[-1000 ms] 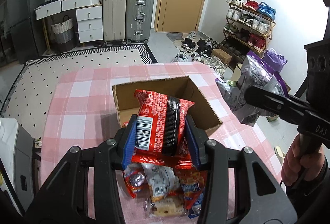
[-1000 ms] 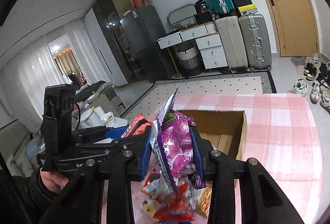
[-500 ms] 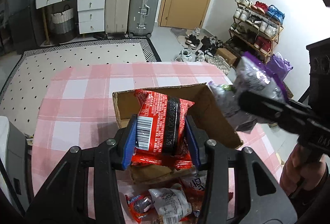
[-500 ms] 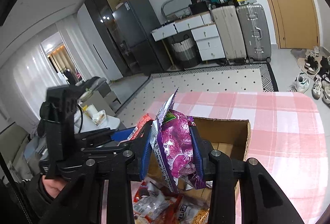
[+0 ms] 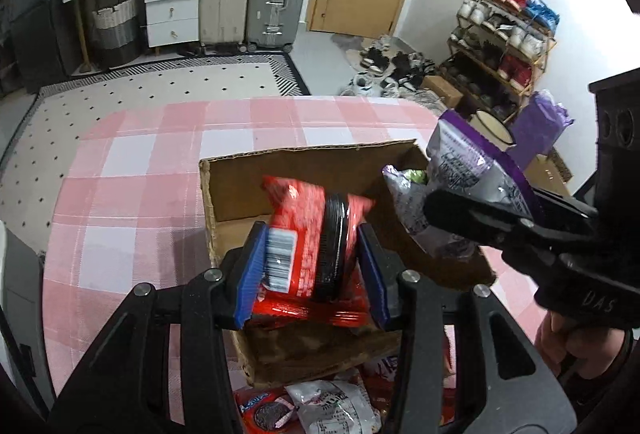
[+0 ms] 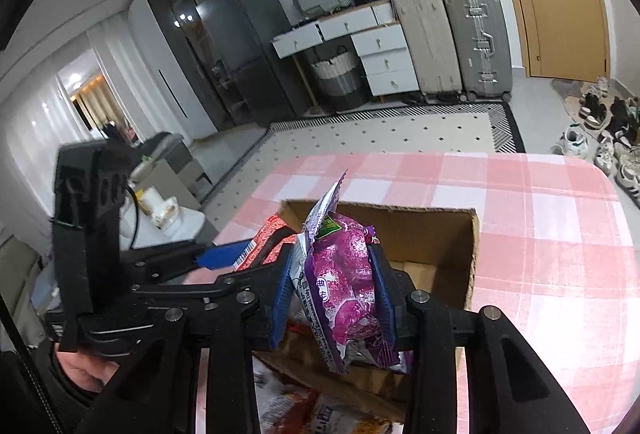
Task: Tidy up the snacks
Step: 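Lower the red cookie packet and purple bag into the box with both grippers, then open both grippers to release the packets into the box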
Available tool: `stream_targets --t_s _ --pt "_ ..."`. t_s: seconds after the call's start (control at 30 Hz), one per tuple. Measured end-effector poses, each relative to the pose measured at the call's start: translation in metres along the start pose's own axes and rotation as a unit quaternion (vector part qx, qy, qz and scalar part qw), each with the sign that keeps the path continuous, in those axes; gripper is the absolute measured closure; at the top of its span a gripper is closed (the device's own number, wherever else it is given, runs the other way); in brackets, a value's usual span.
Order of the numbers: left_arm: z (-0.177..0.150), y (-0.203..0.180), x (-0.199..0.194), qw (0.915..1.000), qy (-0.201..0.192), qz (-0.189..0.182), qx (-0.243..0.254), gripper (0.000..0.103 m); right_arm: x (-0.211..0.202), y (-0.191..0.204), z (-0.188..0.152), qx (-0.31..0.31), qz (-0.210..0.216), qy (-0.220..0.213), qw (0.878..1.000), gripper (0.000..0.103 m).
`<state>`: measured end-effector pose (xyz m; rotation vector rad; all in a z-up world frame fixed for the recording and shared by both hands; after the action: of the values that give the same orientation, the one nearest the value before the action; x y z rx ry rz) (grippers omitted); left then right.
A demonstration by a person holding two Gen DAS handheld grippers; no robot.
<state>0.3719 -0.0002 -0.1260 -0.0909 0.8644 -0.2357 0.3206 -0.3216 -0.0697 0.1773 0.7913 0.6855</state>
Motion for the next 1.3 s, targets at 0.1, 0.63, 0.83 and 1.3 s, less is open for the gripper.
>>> stream_targets --t_s 0.1,0.63,0.83,1.3 --pt "0.000 0.002 0.002 1.0000 -0.001 -0.002 -0.003 0.034 -0.001 -0.005 -0.001 0.000 -0.007 -0.009 1.000 0.048" --pt "-0.017 0.010 -0.052 0.9986 -0.041 0.033 -0.008 0.023 -0.081 0.009 -0.001 -0.009 -0.019 -0.080 0.997 0.023" --pt "-0.034 0.003 -0.082 0.9968 -0.061 0.050 0.011 0.023 -0.114 0.026 -0.012 -0.026 -0.022 -0.115 0.993 0.015" --pt "-0.087 -0.003 -0.133 0.9955 -0.081 0.049 -0.004 0.016 -0.169 0.054 -0.075 -0.026 0.008 -0.150 0.988 0.001"
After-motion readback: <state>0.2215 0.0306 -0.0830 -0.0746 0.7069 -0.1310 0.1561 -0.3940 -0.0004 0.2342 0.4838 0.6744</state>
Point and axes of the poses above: each gripper's, at about its wrist camera, not at the fingertips, and x roughly the way its jaws point, y to its left, z to its top, the point moved 8 cm from there along x, roughly the way its jaws point, and after that the axes turned 1 degree about -y, right-handed, at the moved point
